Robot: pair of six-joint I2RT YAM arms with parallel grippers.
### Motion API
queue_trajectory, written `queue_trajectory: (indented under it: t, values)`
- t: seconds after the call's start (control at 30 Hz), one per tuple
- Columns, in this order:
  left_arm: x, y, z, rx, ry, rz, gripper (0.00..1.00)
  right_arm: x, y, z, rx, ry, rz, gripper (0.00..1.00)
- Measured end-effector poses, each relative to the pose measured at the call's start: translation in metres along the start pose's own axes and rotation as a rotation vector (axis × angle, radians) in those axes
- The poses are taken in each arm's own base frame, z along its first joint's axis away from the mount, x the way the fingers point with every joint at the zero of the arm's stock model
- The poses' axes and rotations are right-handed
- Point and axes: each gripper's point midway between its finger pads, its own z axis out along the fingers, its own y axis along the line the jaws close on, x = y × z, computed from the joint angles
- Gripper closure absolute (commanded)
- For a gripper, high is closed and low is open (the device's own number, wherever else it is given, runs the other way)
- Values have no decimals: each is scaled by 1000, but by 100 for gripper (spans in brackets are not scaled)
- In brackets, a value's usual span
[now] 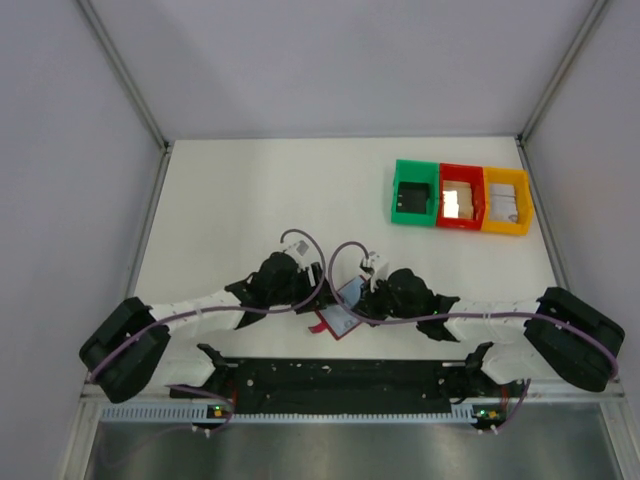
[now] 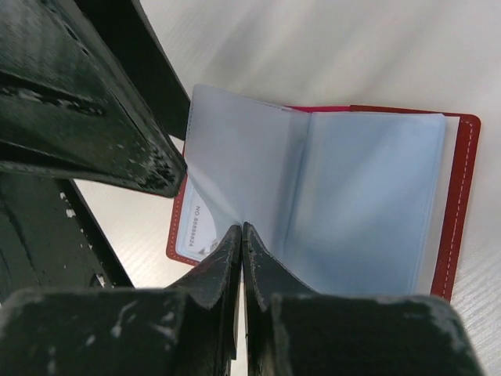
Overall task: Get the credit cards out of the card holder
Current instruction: Remove the credit card from the card holder.
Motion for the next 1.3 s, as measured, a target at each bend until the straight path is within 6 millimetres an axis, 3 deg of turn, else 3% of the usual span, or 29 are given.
queue_trajectory:
  t: [0.2,0.37,0.5,0.63,0.8,1.1,1.3]
  values:
    - [8,3,17,-32,42,-20,30,2,0,-1,-8,-7,32,100]
    - [4,-11,29,2,47,-20,32,-3,1,-4,-11,-34,44,76]
    - [3,-24,38,38,59,-21,35,-22,1,-16,14,-117,41,67]
    - [0,-40,45,85,66,-21,36,-42,-7,-38,80,-216,33,67]
    - [-4,-56,59,117,86,-14,37,-45,-17,-50,137,-243,29,71]
    - [12,-43,88,74,198,-26,37,-11,-39,-49,209,-170,75,82]
    - [14,-38,95,58,211,-27,37,-5,-47,-43,203,-178,154,85]
